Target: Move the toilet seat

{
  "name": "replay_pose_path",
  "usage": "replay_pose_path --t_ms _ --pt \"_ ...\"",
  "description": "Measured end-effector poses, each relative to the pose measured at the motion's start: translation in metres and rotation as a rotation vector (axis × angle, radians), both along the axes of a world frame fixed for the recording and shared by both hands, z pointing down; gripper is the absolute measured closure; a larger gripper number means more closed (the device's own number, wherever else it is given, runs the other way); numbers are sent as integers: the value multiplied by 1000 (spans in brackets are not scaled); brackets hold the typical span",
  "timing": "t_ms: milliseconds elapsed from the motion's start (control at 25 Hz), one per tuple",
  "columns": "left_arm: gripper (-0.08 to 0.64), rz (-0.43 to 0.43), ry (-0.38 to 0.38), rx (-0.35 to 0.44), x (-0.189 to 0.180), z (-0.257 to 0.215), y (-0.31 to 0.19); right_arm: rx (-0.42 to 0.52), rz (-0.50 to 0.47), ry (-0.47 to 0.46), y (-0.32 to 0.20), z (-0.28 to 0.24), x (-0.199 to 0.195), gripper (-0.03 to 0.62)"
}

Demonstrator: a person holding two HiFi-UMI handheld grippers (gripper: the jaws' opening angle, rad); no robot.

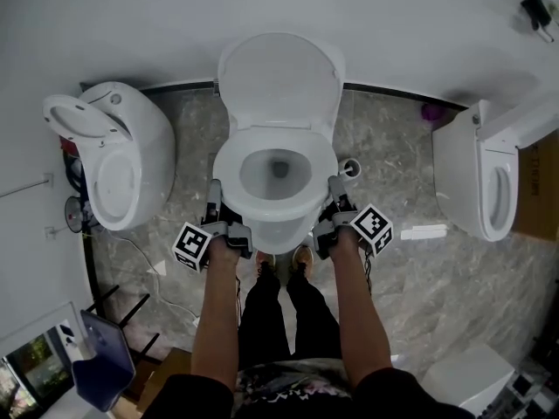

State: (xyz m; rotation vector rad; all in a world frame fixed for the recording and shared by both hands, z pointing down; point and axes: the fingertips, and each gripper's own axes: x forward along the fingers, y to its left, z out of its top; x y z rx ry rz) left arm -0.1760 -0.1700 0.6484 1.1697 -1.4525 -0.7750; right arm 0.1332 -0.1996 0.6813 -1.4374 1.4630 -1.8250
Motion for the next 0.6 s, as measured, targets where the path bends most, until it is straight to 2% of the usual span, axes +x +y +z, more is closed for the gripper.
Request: replay_pose_path --t_ms 280,480,600 --pt "330 7 3 38 -1 -25 -30 17 46 -12 -26 -24 -1 382" --pt "331 -18 9 67 -2 -38 -53 36 146 -27 -47 -35 1 379" --pt "336 -63 20 91 -4 -44 -67 58 230 -37 -58 -40 1 380"
